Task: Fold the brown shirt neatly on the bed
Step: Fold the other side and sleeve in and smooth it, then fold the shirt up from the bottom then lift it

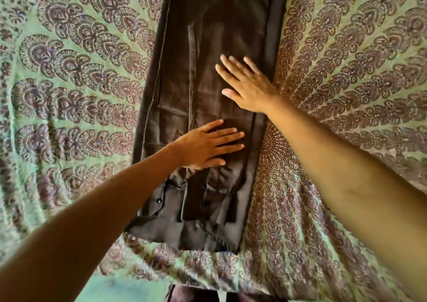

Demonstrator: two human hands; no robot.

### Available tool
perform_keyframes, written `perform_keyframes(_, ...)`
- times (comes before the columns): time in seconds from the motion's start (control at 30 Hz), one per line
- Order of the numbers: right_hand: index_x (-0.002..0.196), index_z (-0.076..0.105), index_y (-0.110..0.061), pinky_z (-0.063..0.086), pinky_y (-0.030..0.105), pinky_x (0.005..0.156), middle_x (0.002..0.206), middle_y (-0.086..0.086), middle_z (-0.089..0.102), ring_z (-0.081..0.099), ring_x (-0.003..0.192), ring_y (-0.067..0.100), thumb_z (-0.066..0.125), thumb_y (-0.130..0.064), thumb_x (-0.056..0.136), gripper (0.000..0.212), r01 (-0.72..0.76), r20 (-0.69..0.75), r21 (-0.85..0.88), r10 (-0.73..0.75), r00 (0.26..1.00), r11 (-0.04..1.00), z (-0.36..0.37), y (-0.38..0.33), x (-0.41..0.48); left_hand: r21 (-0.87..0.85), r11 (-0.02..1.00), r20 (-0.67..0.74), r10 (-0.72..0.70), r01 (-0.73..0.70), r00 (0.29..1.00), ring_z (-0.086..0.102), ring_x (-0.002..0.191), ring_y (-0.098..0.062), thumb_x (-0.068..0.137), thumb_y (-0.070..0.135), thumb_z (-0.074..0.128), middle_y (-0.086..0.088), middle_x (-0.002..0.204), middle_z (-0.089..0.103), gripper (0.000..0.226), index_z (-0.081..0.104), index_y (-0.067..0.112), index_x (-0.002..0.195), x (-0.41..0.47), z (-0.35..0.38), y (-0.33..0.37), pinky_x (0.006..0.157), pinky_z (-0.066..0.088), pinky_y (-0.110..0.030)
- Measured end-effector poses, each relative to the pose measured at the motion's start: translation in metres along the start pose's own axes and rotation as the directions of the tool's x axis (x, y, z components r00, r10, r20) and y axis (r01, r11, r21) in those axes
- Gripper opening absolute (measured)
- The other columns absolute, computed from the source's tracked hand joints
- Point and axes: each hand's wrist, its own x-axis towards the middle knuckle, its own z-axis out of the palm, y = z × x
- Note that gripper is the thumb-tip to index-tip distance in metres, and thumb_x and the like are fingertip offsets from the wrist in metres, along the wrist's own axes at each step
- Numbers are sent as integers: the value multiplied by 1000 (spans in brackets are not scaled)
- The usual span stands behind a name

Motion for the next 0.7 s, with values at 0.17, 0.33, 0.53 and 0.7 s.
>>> perform_keyframes(0.17,149,10,-21,5,42,116,157,6,7,12,144,22,8,-53,88,69,-52,15,-30,53,998,998,9,-1,-3,-99,993,-4,59,-59,998,16,142,-20,95,51,29,-1,155,20,52,24,35,145,-54,32,85,114,8,-52)
perform_keyframes(0.33,149,10,-23,0,43,116,157,7,7,8,145,23,12,-55,91,66,-90,29,-49,91,995,995,1,-8,-4,-128,990,1,56,-56,998,20,142,-20,96,52,27,-1,155,16,52,23,36,145,-82,36,121,116,5,-48)
perform_keyframes(0.53,145,26,-7,9,45,115,152,14,26,22,142,28,26,-41,93,62,-196,-49,91,201,978,976,0,-48,-46,-306,893,-137,-385,331,912,33,137,-24,82,23,42,-5,148,38,58,38,24,140,-108,0,82,113,17,-41)
perform_keyframes(0.7,147,13,-10,13,39,115,154,10,21,22,142,24,34,-29,91,63,9,-10,-48,-10,1000,999,25,-89,-166,-112,944,2,-312,310,950,50,125,-30,62,13,63,-9,134,55,74,39,21,132,-169,-9,42,108,19,-39)
